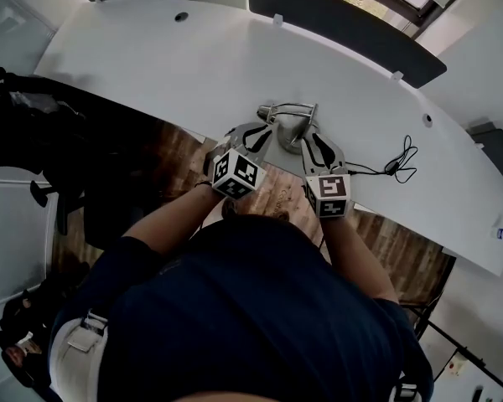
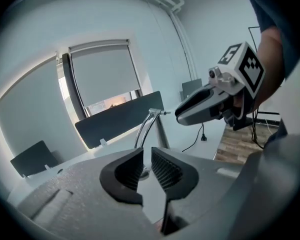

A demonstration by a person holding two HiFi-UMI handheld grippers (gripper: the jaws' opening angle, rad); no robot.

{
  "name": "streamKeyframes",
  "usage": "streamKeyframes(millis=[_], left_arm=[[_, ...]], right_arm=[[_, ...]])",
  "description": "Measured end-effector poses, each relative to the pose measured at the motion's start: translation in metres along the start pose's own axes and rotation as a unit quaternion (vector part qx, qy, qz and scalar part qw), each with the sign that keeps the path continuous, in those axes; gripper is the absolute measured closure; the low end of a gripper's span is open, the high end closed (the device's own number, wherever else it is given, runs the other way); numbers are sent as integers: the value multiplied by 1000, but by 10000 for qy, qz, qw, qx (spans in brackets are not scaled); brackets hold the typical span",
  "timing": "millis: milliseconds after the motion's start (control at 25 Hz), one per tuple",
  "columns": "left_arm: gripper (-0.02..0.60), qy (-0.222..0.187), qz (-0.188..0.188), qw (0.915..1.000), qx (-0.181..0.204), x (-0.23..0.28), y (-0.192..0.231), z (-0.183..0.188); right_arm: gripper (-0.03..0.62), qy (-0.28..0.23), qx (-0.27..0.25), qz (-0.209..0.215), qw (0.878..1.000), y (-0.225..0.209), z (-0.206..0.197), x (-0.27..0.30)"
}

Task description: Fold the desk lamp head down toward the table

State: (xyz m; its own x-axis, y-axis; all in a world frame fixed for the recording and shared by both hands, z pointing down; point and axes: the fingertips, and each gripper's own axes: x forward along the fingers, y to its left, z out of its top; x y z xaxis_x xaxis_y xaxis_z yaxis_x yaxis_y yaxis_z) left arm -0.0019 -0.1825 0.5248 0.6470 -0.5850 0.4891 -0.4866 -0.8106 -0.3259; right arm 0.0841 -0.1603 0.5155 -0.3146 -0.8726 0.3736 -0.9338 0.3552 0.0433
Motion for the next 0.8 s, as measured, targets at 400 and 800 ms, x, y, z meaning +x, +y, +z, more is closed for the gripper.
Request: streamKeyframes(millis=[400, 800], left_arm=[[555, -714, -100, 9973, -154, -49, -19, 56], [574, -947, -358, 9946, -227, -56, -37, 62]], right_arm=[[517, -384, 130, 243, 9989, 34, 19, -33], [563, -511, 157, 527, 9972, 53, 27, -42]])
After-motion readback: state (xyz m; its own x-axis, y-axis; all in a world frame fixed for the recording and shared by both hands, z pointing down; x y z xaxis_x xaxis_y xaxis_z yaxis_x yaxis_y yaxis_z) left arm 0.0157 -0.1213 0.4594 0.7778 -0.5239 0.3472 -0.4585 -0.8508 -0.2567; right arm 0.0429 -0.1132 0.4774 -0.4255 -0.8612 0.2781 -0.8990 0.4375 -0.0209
